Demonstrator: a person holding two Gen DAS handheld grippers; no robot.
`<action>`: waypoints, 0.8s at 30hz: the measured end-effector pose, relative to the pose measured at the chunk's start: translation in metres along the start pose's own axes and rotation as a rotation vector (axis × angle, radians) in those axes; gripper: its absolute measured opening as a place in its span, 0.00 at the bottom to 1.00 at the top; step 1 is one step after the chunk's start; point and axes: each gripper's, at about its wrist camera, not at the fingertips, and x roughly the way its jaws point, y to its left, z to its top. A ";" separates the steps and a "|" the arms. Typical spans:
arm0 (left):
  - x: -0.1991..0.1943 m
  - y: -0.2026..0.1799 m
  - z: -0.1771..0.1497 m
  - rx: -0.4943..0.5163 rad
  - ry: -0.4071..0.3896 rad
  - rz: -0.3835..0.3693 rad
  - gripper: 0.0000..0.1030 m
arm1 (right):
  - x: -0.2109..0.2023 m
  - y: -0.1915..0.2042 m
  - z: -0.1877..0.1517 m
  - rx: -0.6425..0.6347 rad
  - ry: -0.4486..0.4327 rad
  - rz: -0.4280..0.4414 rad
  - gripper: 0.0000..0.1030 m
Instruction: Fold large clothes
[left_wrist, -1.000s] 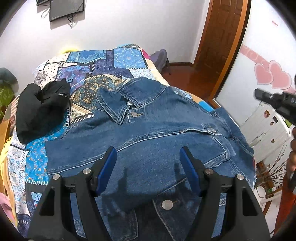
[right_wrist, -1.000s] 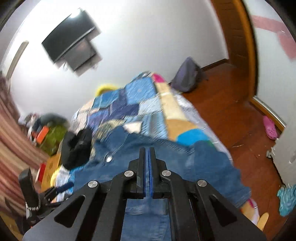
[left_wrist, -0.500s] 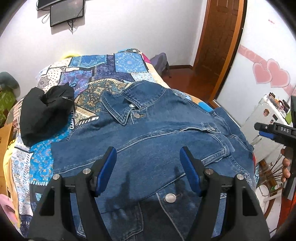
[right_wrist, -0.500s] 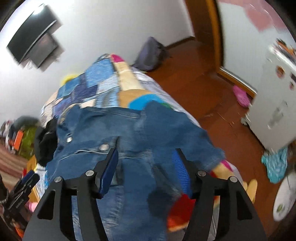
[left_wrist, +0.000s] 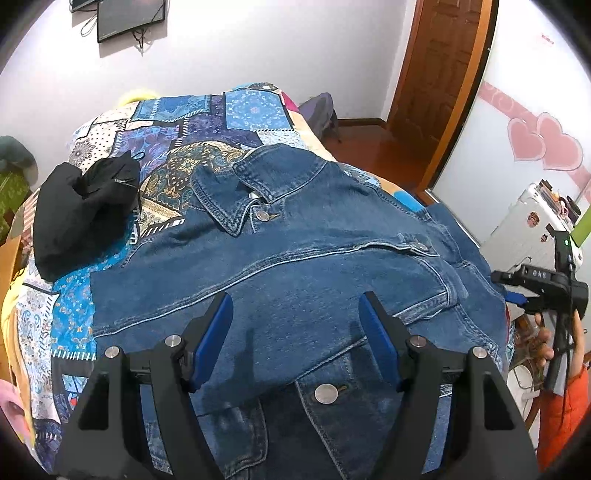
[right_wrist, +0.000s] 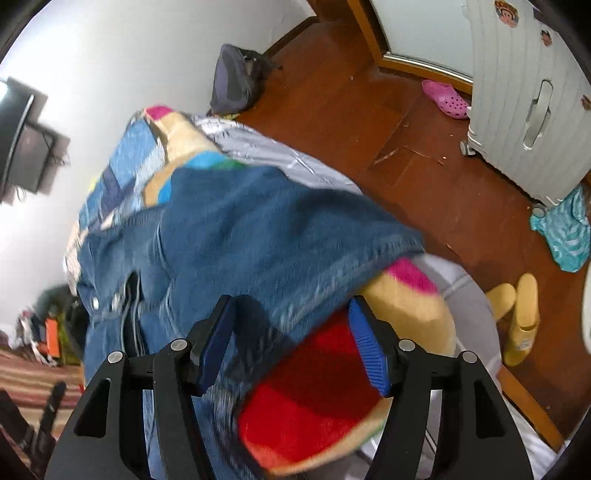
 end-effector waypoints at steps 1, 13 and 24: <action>0.000 0.001 0.000 -0.005 -0.002 0.007 0.67 | 0.006 -0.002 0.004 0.018 0.006 0.007 0.58; -0.023 0.024 0.001 -0.059 -0.069 0.051 0.67 | -0.020 0.053 0.014 -0.152 -0.149 -0.087 0.10; -0.036 0.030 -0.005 -0.048 -0.106 0.025 0.67 | -0.054 0.216 -0.088 -0.686 -0.145 0.140 0.09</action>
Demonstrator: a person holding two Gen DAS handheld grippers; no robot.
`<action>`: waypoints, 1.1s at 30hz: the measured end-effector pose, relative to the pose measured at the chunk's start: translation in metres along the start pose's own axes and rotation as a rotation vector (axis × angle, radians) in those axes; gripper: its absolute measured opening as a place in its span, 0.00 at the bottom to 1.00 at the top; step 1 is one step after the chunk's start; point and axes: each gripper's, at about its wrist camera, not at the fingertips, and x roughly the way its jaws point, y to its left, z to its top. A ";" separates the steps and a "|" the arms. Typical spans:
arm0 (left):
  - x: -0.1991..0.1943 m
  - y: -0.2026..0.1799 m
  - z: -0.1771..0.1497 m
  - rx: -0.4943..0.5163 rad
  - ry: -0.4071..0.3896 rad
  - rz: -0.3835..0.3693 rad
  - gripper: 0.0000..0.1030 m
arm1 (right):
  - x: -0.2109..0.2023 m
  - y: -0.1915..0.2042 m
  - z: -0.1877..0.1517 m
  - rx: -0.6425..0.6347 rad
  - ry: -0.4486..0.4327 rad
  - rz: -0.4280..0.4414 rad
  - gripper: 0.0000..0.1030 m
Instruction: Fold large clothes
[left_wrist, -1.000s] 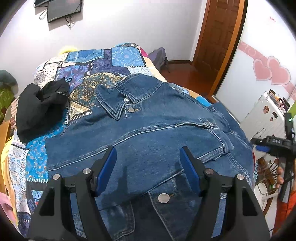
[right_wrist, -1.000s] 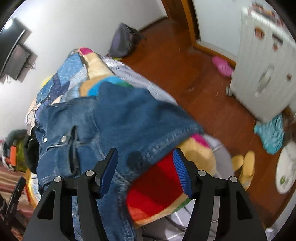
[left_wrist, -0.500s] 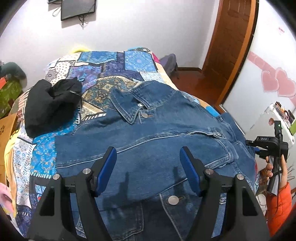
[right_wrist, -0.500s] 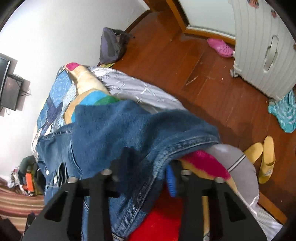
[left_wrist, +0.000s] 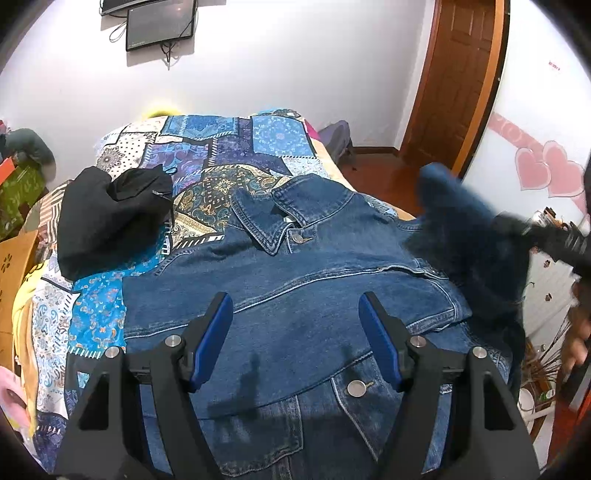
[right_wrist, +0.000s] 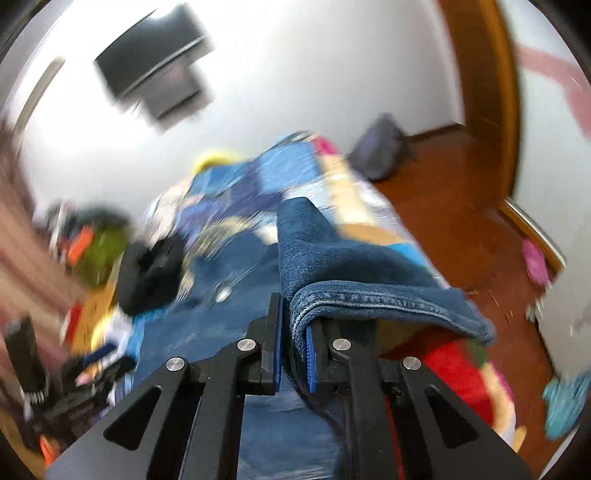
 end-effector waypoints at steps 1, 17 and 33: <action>0.000 0.000 -0.001 0.003 0.001 0.000 0.67 | 0.010 0.006 -0.007 -0.018 0.034 0.011 0.09; 0.003 -0.001 -0.010 0.012 0.018 -0.003 0.67 | 0.007 -0.009 -0.035 0.005 0.116 -0.093 0.51; 0.008 0.002 -0.006 0.005 0.025 0.039 0.67 | 0.039 -0.132 -0.027 0.548 0.117 -0.122 0.52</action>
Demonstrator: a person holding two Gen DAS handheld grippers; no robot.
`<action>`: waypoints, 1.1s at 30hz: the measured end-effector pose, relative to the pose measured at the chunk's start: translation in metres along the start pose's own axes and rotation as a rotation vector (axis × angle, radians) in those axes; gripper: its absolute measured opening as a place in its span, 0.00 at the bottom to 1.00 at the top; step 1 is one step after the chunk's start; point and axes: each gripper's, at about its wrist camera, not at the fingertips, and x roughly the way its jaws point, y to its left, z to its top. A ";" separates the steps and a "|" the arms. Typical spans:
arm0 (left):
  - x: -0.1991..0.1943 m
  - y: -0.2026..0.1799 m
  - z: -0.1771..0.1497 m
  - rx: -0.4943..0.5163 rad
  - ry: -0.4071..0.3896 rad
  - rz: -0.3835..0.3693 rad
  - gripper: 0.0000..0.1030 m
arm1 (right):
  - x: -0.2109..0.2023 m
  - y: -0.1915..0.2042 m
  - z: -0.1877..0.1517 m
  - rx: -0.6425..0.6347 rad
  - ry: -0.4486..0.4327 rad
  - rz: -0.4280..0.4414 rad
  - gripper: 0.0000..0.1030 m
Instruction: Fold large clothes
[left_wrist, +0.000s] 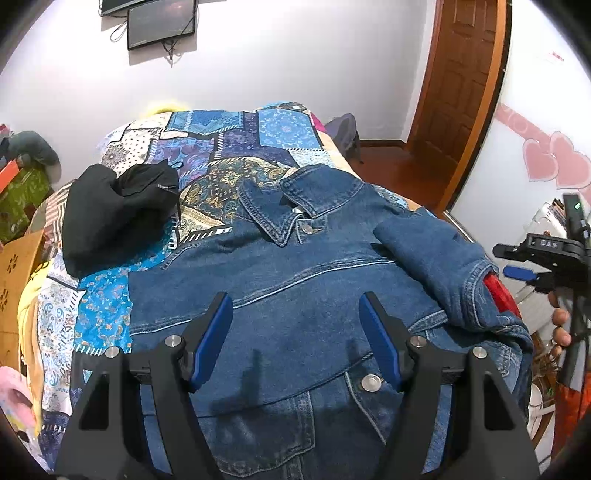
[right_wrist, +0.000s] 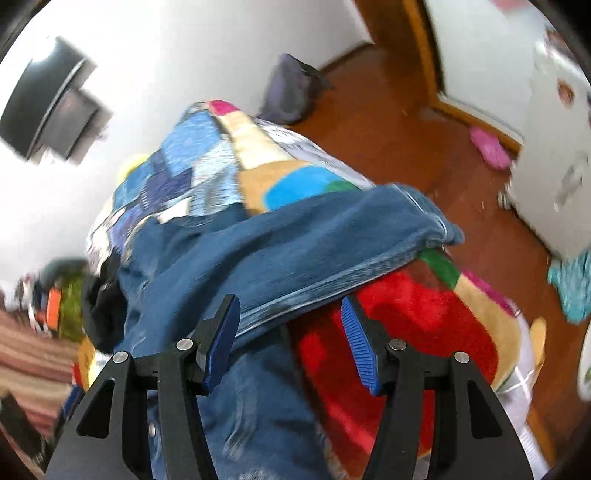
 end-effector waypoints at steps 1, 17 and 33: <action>0.001 0.002 0.000 -0.007 0.004 0.002 0.67 | 0.007 -0.005 0.003 0.026 0.019 0.007 0.52; -0.005 0.032 -0.007 -0.091 -0.019 0.042 0.67 | 0.019 0.003 0.020 0.074 -0.047 -0.015 0.12; -0.059 0.075 -0.013 -0.106 -0.173 0.175 0.67 | -0.061 0.167 -0.029 -0.417 -0.206 0.191 0.09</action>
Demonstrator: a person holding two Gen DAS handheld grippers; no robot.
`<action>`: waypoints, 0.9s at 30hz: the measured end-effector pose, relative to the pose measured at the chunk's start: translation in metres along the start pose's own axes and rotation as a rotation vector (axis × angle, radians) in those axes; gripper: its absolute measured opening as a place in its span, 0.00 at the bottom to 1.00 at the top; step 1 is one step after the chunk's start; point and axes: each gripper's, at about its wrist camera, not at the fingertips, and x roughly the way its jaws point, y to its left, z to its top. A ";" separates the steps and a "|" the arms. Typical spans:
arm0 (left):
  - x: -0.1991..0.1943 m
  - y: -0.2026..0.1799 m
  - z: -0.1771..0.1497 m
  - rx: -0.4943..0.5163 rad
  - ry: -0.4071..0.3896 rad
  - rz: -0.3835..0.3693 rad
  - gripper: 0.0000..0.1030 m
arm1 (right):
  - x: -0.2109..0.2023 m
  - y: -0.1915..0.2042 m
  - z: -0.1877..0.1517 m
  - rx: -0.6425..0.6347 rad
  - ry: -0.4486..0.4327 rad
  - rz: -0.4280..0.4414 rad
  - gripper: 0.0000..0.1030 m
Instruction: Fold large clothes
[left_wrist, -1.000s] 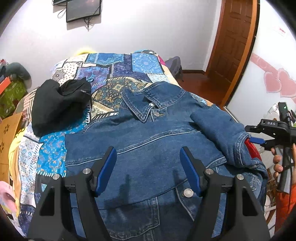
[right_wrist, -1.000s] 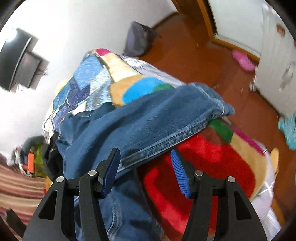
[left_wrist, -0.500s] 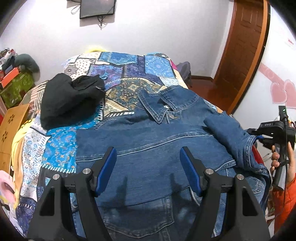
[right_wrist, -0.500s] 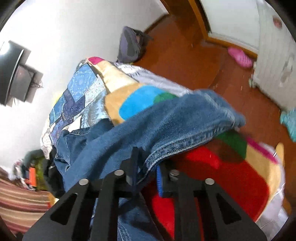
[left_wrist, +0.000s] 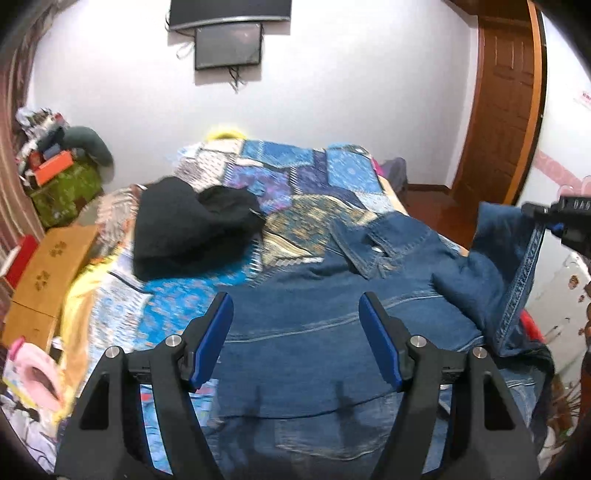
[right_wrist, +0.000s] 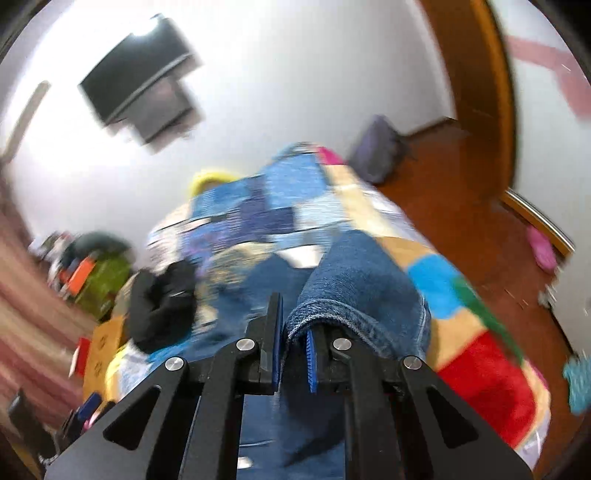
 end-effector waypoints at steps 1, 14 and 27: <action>-0.002 0.004 -0.001 -0.002 -0.006 0.007 0.67 | 0.003 0.014 -0.002 -0.028 0.011 0.028 0.09; -0.020 0.067 -0.027 -0.090 0.057 0.037 0.67 | 0.130 0.126 -0.102 -0.366 0.471 0.156 0.12; -0.003 0.058 -0.037 -0.111 0.139 0.000 0.68 | 0.103 0.108 -0.114 -0.416 0.573 0.116 0.43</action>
